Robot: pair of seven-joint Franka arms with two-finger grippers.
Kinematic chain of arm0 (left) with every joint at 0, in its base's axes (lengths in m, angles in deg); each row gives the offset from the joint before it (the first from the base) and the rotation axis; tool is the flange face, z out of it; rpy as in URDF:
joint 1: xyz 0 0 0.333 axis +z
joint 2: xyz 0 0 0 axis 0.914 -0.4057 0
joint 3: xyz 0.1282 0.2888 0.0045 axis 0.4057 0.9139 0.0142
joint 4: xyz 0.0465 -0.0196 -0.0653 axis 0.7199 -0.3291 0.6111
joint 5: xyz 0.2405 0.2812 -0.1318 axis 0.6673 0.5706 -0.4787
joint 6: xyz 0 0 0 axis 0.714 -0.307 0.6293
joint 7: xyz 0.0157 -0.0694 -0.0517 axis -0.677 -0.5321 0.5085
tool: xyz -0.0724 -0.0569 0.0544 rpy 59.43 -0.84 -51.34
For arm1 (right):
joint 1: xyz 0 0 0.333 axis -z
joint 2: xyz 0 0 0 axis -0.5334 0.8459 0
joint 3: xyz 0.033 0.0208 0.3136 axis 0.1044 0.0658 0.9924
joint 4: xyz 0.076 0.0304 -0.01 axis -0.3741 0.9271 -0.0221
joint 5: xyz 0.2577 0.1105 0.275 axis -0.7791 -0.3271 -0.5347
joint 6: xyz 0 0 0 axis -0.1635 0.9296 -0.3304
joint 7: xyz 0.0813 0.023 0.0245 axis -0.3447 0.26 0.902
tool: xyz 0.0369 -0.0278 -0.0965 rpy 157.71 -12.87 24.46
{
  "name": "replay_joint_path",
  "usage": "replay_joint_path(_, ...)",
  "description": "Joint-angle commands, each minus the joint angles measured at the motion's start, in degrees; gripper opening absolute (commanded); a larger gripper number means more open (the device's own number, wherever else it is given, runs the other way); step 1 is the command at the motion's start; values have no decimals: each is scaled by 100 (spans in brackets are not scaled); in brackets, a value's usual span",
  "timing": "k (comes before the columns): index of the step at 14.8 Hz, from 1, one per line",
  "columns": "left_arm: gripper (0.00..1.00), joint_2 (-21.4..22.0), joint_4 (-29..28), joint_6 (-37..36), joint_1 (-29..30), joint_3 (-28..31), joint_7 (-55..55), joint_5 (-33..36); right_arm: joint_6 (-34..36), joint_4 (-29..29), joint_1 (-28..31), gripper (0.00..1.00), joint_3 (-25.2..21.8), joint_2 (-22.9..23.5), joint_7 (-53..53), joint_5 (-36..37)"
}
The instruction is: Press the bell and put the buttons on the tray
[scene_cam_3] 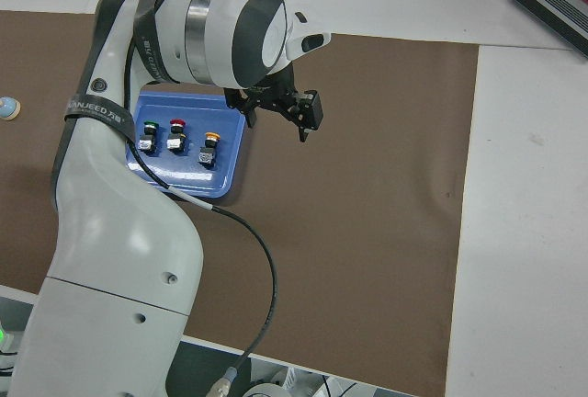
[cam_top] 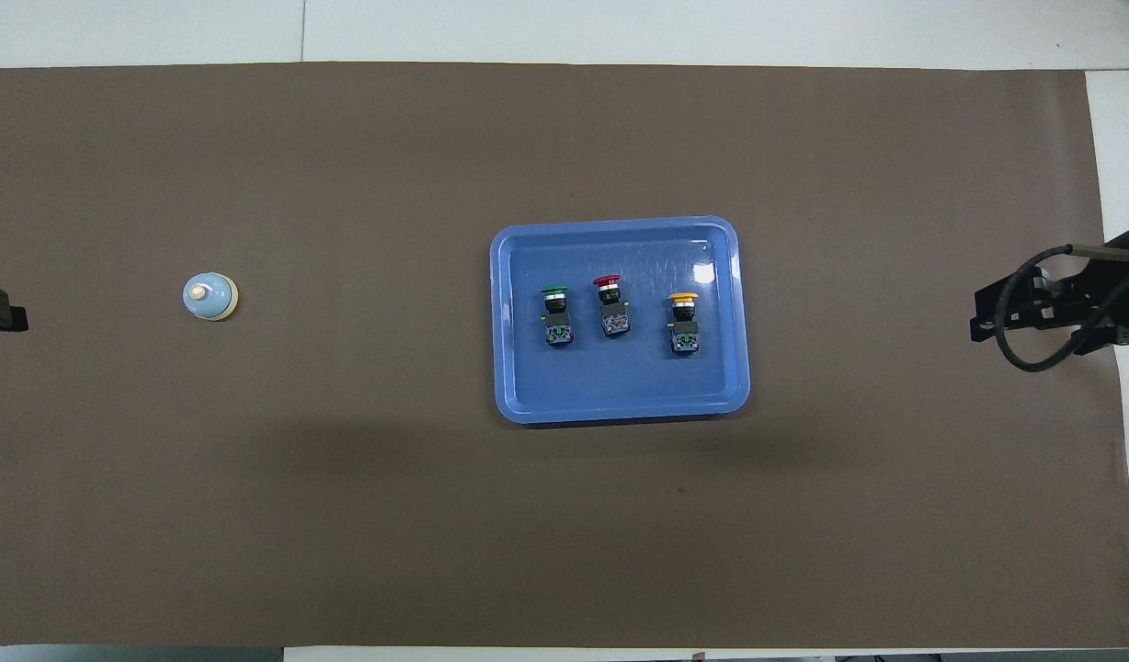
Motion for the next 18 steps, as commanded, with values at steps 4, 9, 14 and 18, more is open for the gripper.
replay_joint_path(4, 0, -1387, 319, 767, -10, -14, 77, 51, -68, 169, 30, 100, 66, -169, 120, 41)
replay_joint_path(9, 0, -1838, 66, 1418, -36, -14, 69, 51, -68, 169, 39, 100, 74, -169, 120, 41)
replay_joint_path(14, 0, -1881, -23, 1454, -63, -23, 69, 51, -68, 169, 39, 100, 65, -169, 120, 41)
replay_joint_path(18, 0, -1978, -75, 1638, -80, -23, 69, 51, -68, 169, 39, 100, 65, -169, 120, 41)
